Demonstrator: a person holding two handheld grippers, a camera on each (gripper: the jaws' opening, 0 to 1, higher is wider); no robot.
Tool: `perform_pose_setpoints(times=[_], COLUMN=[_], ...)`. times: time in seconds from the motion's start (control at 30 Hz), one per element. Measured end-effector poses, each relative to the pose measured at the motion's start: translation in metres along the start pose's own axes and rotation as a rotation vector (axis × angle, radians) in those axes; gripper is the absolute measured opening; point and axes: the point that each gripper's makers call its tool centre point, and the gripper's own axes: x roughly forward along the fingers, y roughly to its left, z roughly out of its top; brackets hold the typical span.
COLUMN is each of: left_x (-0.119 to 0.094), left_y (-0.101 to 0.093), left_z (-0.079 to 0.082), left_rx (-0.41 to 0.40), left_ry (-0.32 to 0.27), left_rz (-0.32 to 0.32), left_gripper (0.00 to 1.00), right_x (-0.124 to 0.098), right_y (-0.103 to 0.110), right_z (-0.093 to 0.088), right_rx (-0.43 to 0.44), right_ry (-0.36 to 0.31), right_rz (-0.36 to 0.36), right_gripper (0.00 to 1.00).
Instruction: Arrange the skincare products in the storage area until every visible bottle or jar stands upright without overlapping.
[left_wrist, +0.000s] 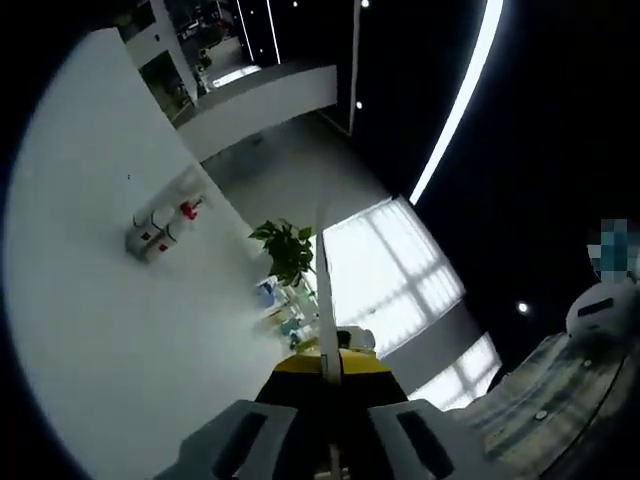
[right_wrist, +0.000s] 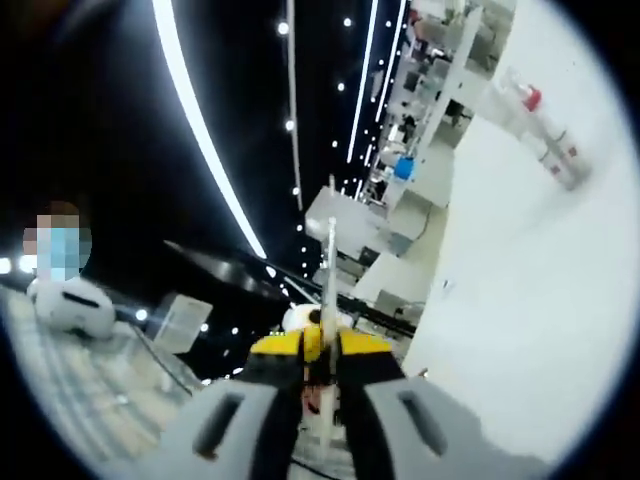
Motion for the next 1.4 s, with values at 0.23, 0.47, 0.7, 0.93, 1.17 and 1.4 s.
perform_pose_setpoints(times=[0.23, 0.47, 0.7, 0.93, 1.17, 1.4], left_x=[0.001, -0.008, -0.011, -0.017, -0.020, -0.023], left_y=[0.001, 0.002, 0.004, 0.006, 0.009, 0.009], left_z=[0.000, -0.018, -0.016, -0.017, -0.017, -0.010], left_rx=[-0.034, -0.028, -0.038, -0.060, -0.049, -0.053], left_ry=[-0.013, 0.078, 0.066, 0.081, 0.073, 0.039], left_rz=[-0.016, -0.025, -0.036, -0.032, -0.007, -0.002], left_gripper=[0.06, 0.03, 0.01, 0.01, 0.00, 0.00], right_x=[-0.002, -0.011, -0.005, 0.002, 0.006, 0.011], right_y=[-0.004, -0.007, -0.007, -0.012, -0.019, -0.019], right_z=[-0.001, 0.016, 0.016, 0.025, 0.032, 0.028], right_rx=[-0.031, -0.005, -0.029, -0.024, -0.007, -0.009], right_ry=[0.026, -0.060, -0.048, -0.066, -0.085, -0.065], right_rz=[-0.030, -0.040, -0.038, -0.042, -0.056, -0.053], right_gripper=[0.00, 0.00, 0.01, 0.10, 0.16, 0.20])
